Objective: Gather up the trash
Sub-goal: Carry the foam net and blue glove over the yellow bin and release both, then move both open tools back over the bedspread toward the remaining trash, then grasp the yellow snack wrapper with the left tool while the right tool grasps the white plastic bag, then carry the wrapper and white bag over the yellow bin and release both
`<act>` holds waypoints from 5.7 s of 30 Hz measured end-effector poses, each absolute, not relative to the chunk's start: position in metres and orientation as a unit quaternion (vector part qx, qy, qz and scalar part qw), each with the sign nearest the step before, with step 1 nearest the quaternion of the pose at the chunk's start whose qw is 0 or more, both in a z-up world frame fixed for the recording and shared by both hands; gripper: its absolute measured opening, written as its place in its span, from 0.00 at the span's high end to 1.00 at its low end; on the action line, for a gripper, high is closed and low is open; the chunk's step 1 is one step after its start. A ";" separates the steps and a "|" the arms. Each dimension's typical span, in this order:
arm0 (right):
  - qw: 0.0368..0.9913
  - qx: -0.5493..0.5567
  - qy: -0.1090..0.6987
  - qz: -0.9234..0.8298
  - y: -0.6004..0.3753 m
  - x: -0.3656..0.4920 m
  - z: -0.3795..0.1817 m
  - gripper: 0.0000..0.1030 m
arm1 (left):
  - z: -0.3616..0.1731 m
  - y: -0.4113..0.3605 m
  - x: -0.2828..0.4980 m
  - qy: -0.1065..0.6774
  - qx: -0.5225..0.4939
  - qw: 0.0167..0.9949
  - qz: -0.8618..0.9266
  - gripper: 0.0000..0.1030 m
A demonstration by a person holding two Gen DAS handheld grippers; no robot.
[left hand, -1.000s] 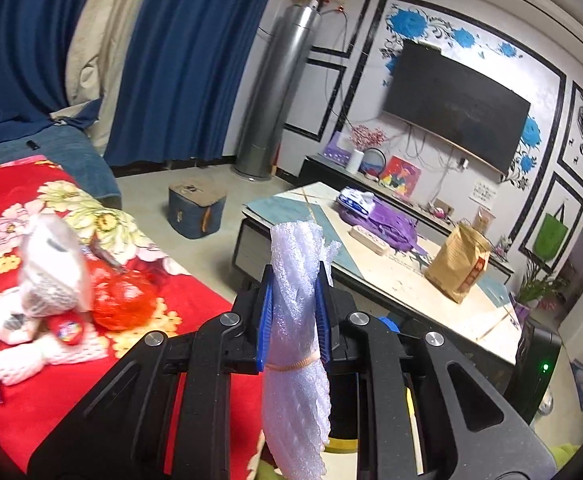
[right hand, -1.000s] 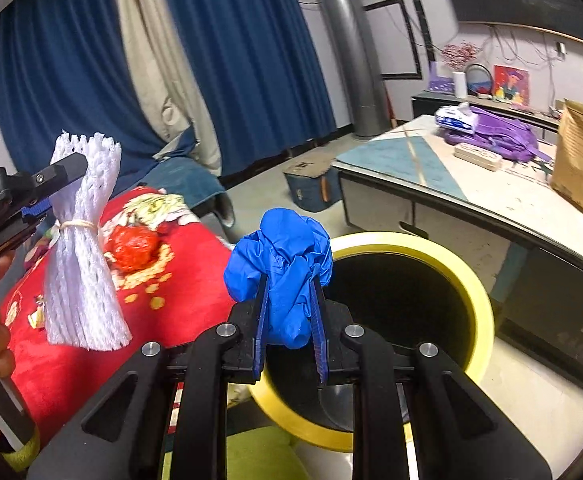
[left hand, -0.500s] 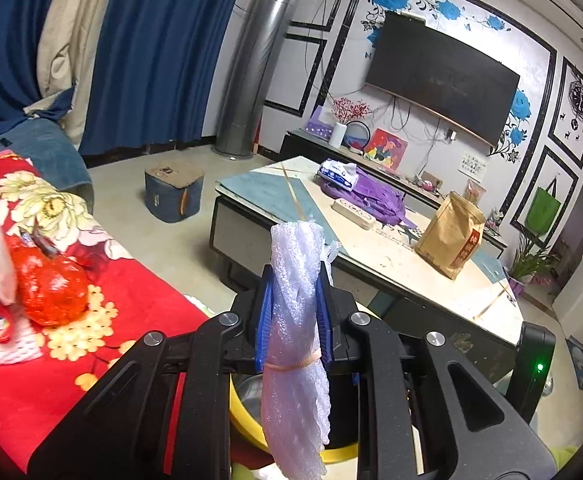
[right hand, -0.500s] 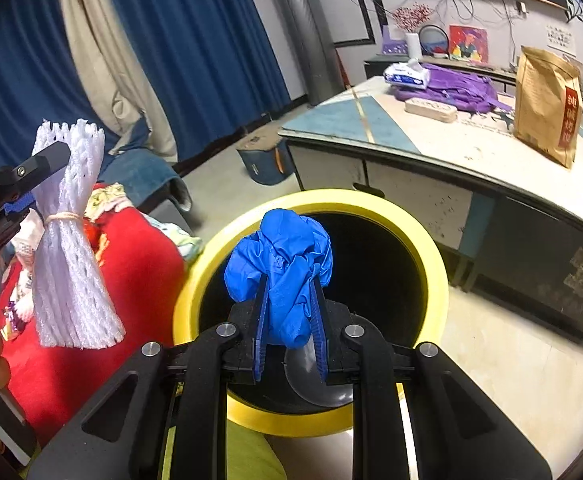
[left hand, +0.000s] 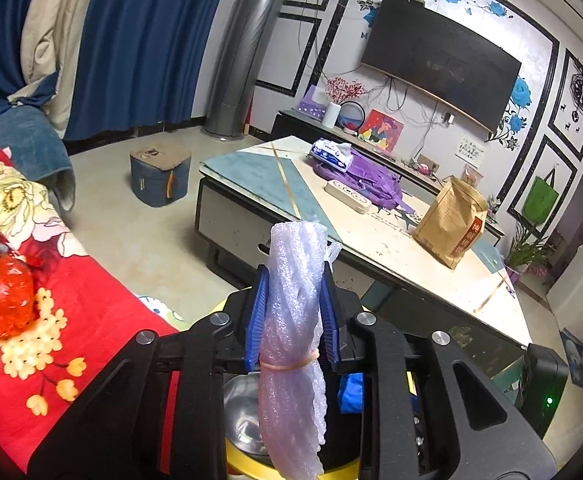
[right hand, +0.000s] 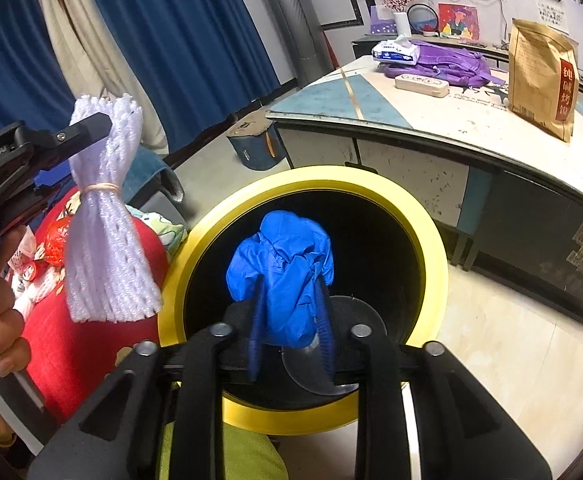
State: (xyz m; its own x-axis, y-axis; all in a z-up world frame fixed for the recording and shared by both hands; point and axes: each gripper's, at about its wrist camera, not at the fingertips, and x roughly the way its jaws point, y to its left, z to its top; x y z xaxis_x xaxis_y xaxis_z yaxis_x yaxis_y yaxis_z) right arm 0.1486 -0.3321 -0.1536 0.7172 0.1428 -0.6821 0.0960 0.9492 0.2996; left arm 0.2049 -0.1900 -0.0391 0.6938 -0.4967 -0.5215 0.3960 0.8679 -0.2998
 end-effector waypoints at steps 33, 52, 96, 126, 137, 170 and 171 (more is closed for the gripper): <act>0.950 0.133 0.282 0.037 -0.302 0.125 -0.109 0.24 | -0.013 -0.106 0.152 0.263 -0.088 0.948 -0.157 0.11; 0.957 0.084 0.258 0.106 -0.231 0.109 -0.082 0.23 | 0.001 -0.034 0.107 0.221 -0.088 0.968 -0.079 0.11; 0.923 0.031 0.274 0.269 -0.043 0.154 -0.047 0.11 | -0.018 0.143 0.053 0.250 -0.119 0.959 0.062 0.11; 0.907 0.053 0.340 0.243 0.022 0.255 -0.071 0.11 | -0.085 0.198 0.063 0.359 -0.295 0.885 0.002 0.72; 0.894 0.052 0.355 0.269 0.022 0.246 -0.074 0.53 | -0.082 0.192 0.064 0.361 -0.294 0.885 -0.016 0.88; 0.930 0.092 0.250 0.252 -0.065 0.172 -0.025 0.55 | 0.010 0.164 0.041 0.243 -0.219 0.944 -0.036 0.99; 0.932 0.093 0.248 0.249 -0.069 0.171 -0.024 0.55 | 0.012 0.158 0.042 0.241 -0.213 0.946 -0.041 0.99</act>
